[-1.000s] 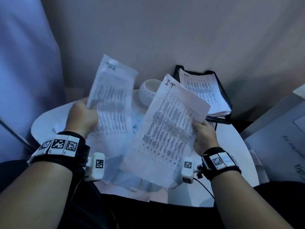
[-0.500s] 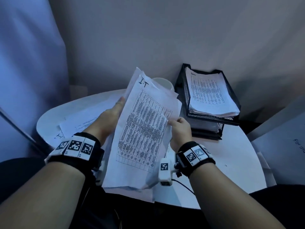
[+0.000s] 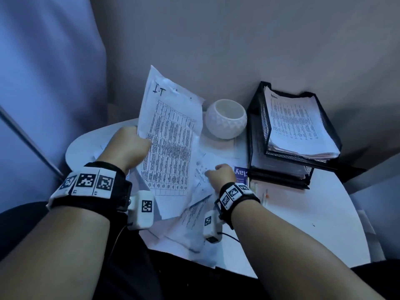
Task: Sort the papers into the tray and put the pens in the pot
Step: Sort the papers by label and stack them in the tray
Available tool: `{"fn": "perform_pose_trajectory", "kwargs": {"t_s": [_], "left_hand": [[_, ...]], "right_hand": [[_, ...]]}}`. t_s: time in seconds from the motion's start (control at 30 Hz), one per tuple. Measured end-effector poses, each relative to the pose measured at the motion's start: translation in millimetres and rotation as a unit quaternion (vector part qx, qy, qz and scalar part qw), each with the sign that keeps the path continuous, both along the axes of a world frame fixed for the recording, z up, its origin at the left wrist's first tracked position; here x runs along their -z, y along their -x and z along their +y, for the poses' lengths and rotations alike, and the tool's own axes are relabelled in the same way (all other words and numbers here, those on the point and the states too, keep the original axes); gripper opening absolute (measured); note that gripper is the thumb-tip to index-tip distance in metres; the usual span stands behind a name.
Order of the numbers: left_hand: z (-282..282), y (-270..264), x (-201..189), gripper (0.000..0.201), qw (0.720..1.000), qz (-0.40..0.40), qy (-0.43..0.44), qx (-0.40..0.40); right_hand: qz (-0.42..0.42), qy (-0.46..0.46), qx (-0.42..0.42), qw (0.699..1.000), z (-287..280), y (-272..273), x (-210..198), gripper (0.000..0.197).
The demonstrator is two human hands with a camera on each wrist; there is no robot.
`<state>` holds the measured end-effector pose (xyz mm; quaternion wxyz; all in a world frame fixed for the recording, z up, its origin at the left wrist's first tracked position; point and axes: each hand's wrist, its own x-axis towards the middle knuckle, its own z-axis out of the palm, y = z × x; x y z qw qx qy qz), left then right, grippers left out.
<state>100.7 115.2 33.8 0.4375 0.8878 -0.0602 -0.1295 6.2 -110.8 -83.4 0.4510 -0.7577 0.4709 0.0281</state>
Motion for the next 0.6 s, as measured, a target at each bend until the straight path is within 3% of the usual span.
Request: {"fn": "perform_pose_trajectory", "kwargs": {"t_s": [0.17,0.23,0.4,0.43,0.53,0.6], "left_hand": [[4,-3,0,0.020,1.000,-0.011,-0.013,0.010],[4,-3,1,0.019,1.000,-0.011,-0.015,0.012],[6,-6,4,0.019,1.000,-0.015,-0.018,0.010],[6,-7,4,0.019,1.000,-0.017,-0.019,0.010],[2,-6,4,0.018,0.999,-0.022,-0.020,0.014],[-2,-4,4,0.019,0.999,-0.016,-0.023,0.020]], "right_hand": [[0.109,0.093,-0.099,0.985,22,-2,23,0.083],[0.110,0.116,-0.125,0.979,29,-4,31,0.073],[0.080,0.110,-0.119,0.984,24,-1,29,0.019],[0.070,0.102,-0.110,0.986,19,1,26,0.015],[0.005,0.086,-0.090,0.992,-3,12,11,0.035],[-0.035,0.068,-0.088,0.993,-19,27,-8,0.023]]}}
